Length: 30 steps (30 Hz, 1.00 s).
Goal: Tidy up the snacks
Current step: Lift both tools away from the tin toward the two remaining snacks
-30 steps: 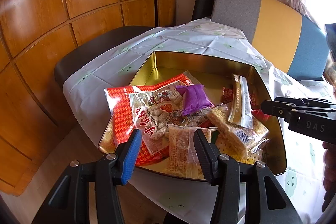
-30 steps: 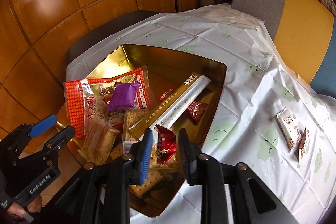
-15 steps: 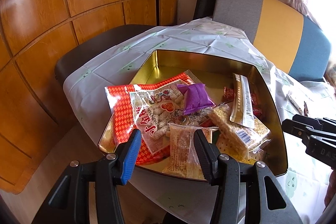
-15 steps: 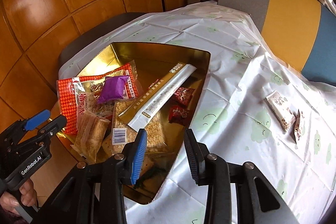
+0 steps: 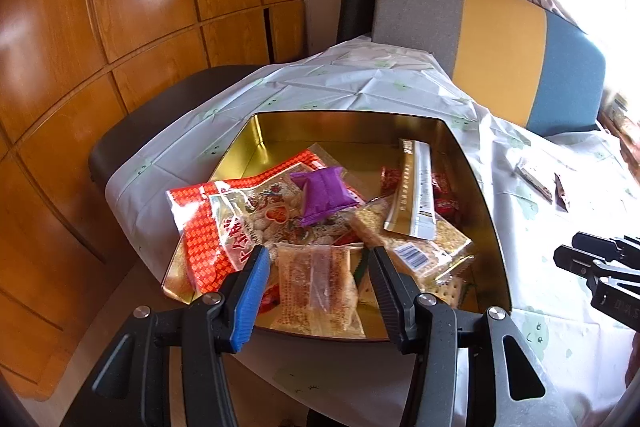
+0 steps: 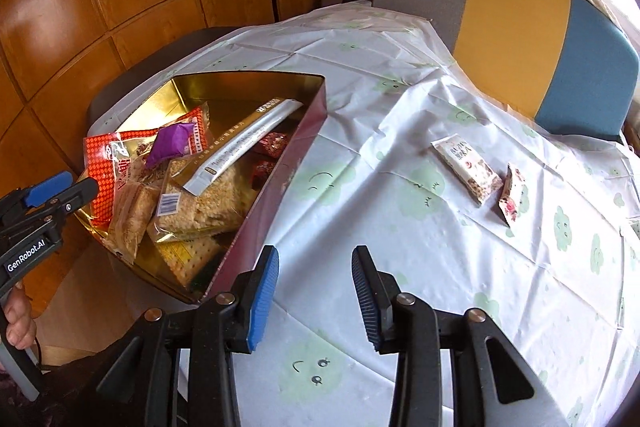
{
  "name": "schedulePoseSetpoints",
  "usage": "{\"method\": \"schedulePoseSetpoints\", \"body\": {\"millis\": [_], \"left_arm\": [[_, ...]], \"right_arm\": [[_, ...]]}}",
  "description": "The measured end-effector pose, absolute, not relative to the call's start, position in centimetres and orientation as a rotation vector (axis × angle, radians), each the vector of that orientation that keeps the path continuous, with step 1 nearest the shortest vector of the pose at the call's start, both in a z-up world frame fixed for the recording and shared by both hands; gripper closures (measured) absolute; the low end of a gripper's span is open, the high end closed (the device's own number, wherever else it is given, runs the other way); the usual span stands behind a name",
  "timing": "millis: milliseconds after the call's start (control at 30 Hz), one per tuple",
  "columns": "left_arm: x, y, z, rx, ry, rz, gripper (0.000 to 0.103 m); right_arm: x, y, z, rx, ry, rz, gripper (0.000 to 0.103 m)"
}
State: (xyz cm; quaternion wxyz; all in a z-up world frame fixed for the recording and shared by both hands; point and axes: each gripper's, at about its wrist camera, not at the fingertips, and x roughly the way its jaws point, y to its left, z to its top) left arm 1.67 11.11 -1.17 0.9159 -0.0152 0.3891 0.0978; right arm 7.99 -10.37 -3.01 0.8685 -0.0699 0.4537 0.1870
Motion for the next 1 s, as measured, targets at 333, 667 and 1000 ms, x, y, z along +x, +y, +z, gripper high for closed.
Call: {"method": "schedulePoseSetpoints", "body": {"millis": [333, 667, 1000], "left_arm": [[1.7, 8.1, -0.5, 0.031, 0.793, 0.148, 0.051], [2.3, 4.7, -0.1, 0.085, 0.792, 0.074, 0.051], [2.9, 1.0, -0.2, 0.144, 0.798, 0.003, 0.051]], "right_arm": [[7.3, -15.8, -3.0, -0.1, 0.947, 0.295, 0.065], [7.1, -20.9, -2.3, -0.118, 0.934, 0.192, 0.064], [7.9, -27.8, -2.9, -0.142, 0.954, 0.047, 0.063]]}}
